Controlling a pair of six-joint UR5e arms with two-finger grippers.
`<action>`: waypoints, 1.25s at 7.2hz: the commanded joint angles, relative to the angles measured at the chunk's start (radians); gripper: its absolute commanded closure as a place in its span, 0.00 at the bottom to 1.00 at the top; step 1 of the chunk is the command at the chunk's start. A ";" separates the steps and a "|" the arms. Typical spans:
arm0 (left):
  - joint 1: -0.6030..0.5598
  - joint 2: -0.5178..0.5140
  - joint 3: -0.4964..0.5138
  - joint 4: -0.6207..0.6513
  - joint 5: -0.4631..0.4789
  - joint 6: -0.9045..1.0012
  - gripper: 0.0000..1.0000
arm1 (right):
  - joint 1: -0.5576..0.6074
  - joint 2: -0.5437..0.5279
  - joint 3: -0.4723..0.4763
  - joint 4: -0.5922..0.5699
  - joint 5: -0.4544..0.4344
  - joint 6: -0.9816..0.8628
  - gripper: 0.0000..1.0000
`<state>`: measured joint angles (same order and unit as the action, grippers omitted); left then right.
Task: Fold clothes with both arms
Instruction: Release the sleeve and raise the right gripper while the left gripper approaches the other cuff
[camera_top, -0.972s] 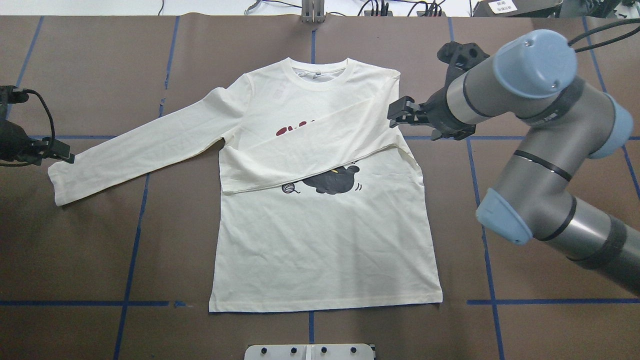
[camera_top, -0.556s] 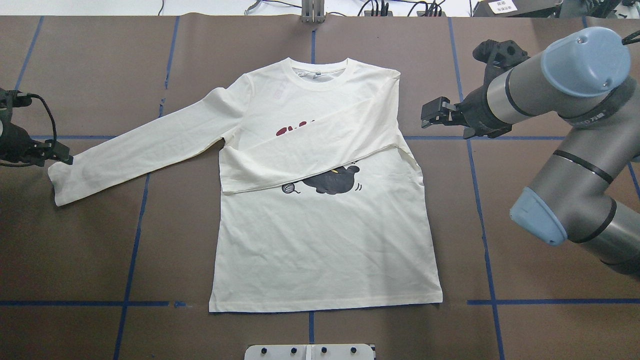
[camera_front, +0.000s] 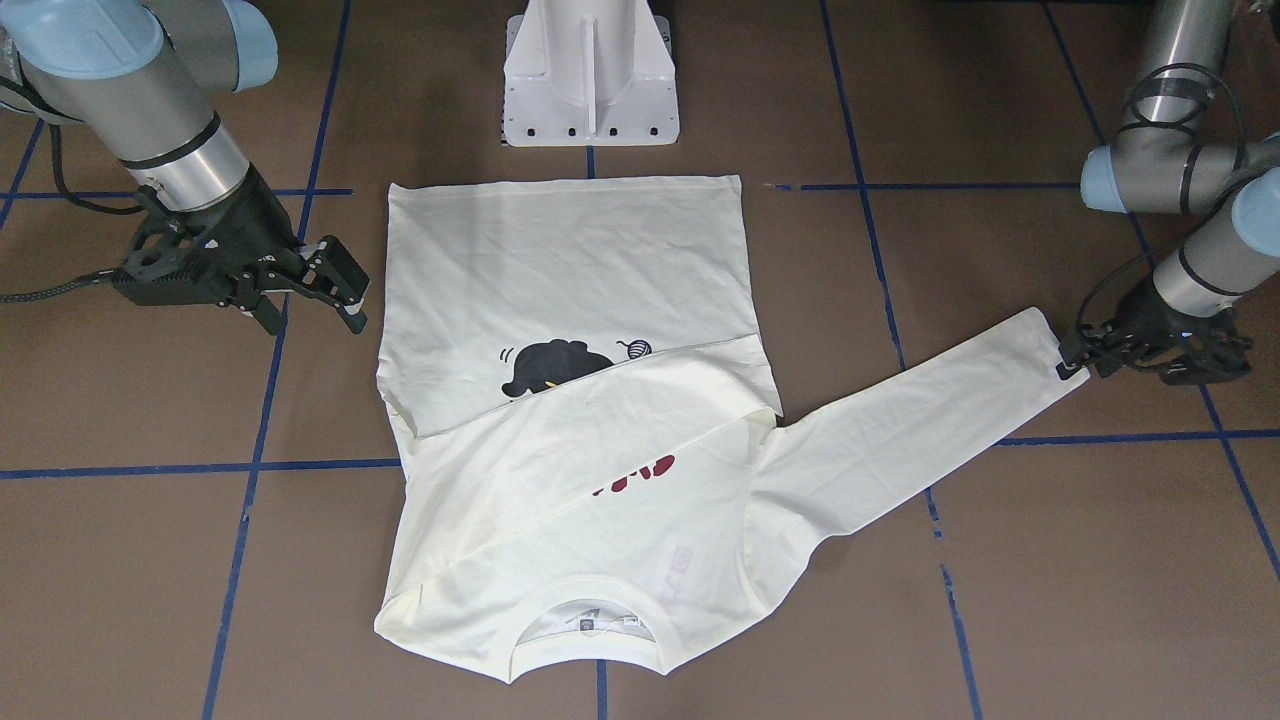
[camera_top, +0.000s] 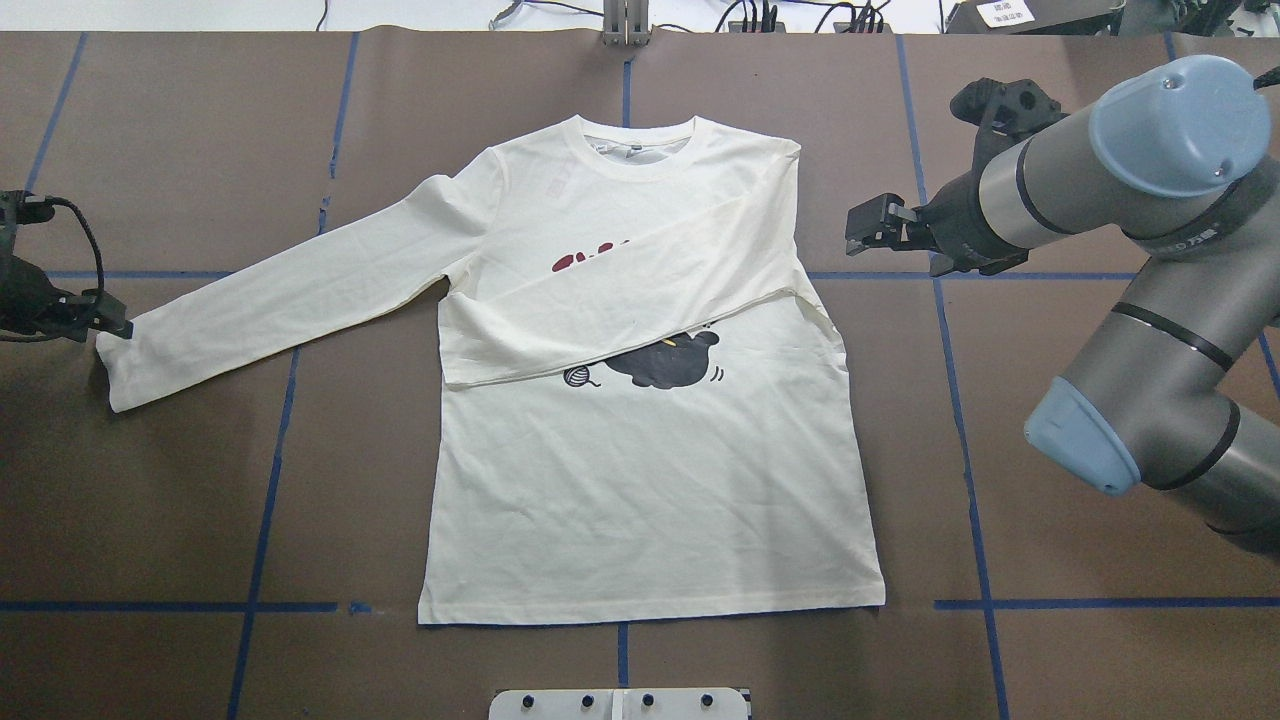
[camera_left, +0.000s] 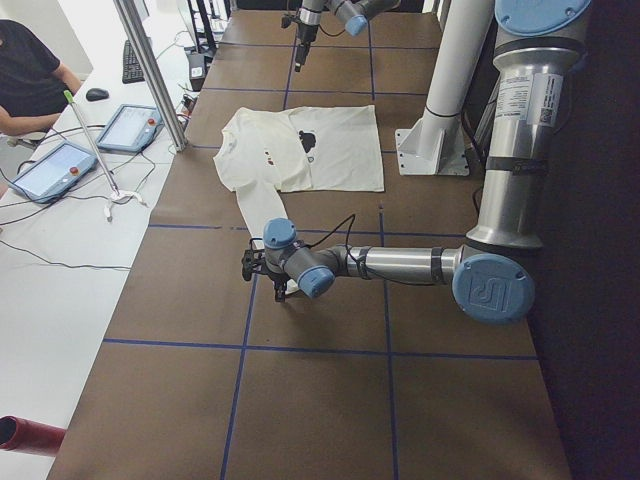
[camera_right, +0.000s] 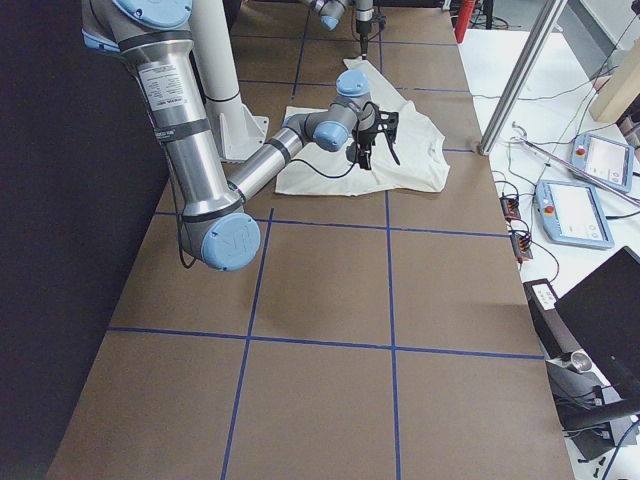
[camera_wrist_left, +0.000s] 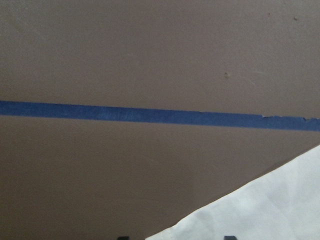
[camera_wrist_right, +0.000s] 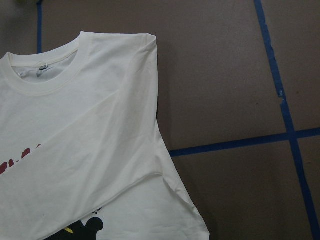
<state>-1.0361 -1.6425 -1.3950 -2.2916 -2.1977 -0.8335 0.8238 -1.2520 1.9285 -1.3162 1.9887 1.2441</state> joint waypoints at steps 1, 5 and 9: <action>0.001 0.000 0.007 0.000 0.001 -0.002 0.73 | 0.000 -0.003 0.000 -0.002 -0.008 0.000 0.00; 0.001 -0.005 -0.015 0.004 -0.008 -0.012 1.00 | 0.000 -0.009 0.003 0.000 -0.008 0.003 0.00; -0.001 -0.072 -0.293 0.092 -0.159 -0.201 1.00 | 0.009 -0.076 0.042 0.005 0.009 -0.043 0.00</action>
<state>-1.0367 -1.6711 -1.5914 -2.2313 -2.2854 -0.9254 0.8290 -1.2880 1.9488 -1.3143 1.9918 1.2307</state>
